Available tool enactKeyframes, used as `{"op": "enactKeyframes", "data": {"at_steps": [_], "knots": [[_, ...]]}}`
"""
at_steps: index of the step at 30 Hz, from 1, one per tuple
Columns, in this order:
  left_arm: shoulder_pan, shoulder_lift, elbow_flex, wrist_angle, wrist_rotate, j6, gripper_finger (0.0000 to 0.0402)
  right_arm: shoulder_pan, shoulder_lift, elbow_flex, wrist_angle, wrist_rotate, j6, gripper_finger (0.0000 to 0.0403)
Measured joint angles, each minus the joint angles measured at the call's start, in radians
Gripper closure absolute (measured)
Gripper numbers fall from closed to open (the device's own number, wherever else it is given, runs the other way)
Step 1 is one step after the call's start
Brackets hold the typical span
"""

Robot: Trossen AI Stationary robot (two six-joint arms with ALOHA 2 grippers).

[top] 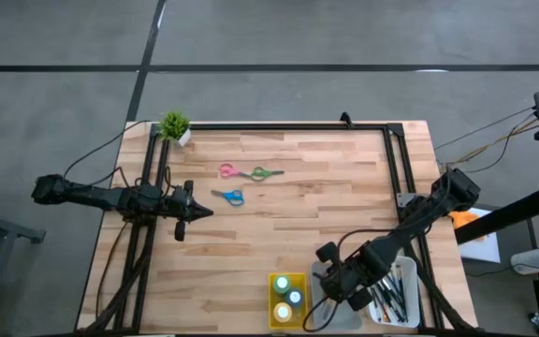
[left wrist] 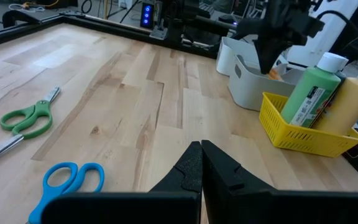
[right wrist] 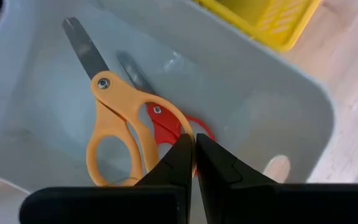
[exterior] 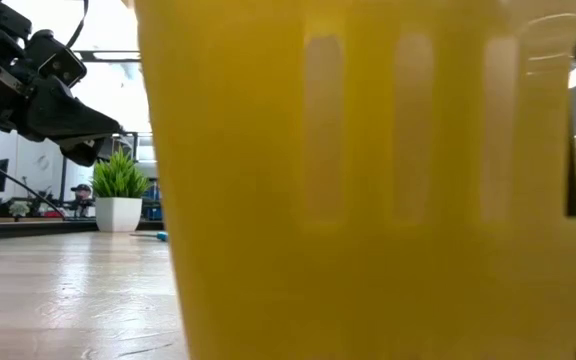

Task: Pick & Place Paint Supplies
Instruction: Put the yellow scissors into the gray bin

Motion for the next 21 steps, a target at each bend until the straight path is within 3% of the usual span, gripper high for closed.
{"op": "enactKeyframes", "data": {"at_steps": [21], "knots": [[0.0,0.0,0.0,0.0,0.0,0.0,0.0402,0.0,-0.002,-0.218,0.255,0.001,0.008,0.0392]]}}
